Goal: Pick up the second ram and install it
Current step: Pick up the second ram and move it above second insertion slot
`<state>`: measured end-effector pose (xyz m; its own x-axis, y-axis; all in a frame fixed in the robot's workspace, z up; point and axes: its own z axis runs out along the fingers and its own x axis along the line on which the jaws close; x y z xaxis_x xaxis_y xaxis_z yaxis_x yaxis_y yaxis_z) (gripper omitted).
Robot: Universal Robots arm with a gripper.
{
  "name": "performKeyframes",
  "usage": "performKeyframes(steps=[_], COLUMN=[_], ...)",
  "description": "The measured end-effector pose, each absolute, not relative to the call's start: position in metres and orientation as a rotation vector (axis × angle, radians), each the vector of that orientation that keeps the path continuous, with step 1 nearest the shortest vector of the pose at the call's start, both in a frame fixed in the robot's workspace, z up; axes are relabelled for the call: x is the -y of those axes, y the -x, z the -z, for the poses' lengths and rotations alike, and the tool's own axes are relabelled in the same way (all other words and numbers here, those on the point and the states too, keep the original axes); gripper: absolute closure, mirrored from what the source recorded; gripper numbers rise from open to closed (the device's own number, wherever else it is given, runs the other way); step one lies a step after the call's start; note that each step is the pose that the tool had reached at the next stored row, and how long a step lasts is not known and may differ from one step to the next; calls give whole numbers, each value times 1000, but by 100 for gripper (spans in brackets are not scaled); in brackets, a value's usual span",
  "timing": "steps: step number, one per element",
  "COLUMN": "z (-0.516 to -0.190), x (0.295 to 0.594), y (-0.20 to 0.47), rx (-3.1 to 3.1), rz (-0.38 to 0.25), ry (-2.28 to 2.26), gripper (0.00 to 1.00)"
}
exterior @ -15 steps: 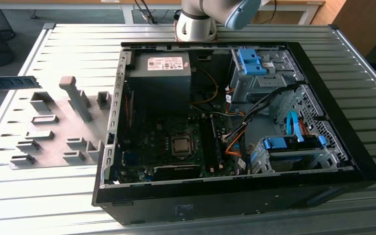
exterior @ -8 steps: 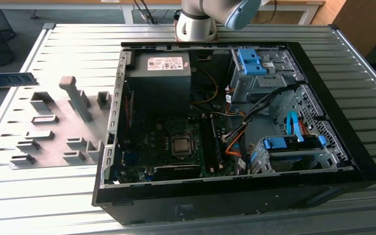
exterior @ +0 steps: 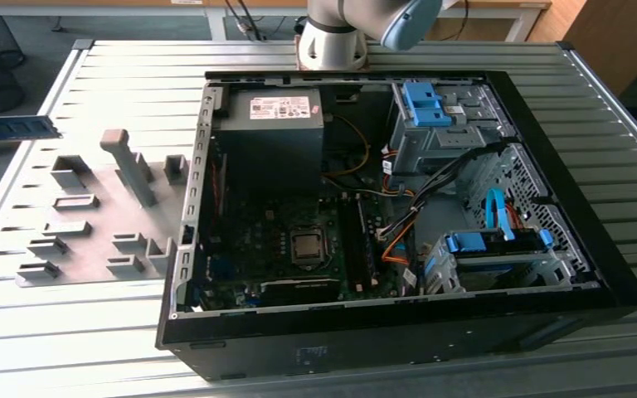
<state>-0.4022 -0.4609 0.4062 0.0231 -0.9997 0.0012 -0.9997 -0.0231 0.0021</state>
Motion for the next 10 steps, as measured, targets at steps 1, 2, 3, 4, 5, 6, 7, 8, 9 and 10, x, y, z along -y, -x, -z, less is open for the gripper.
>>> performKeyframes(steps=[1,2,3,4,5,6,7,8,9,10], z=[-408,-409,-411,-412,-413,-415,-416,-417,-417,-417], x=[461,461,461,461,461,461,461,461,461,461], y=[402,402,402,402,402,402,402,402,402,402], rx=[2194,2194,2194,2194,2194,2195,2195,2195,2195,2195], rz=[1,1,1,1,1,1,1,1,1,1], ry=[-2245,-2245,-2245,-2245,-2245,-2245,-2245,-2245,-2245,-2245], gripper=[86,86,86,86,86,86,86,86,86,86])
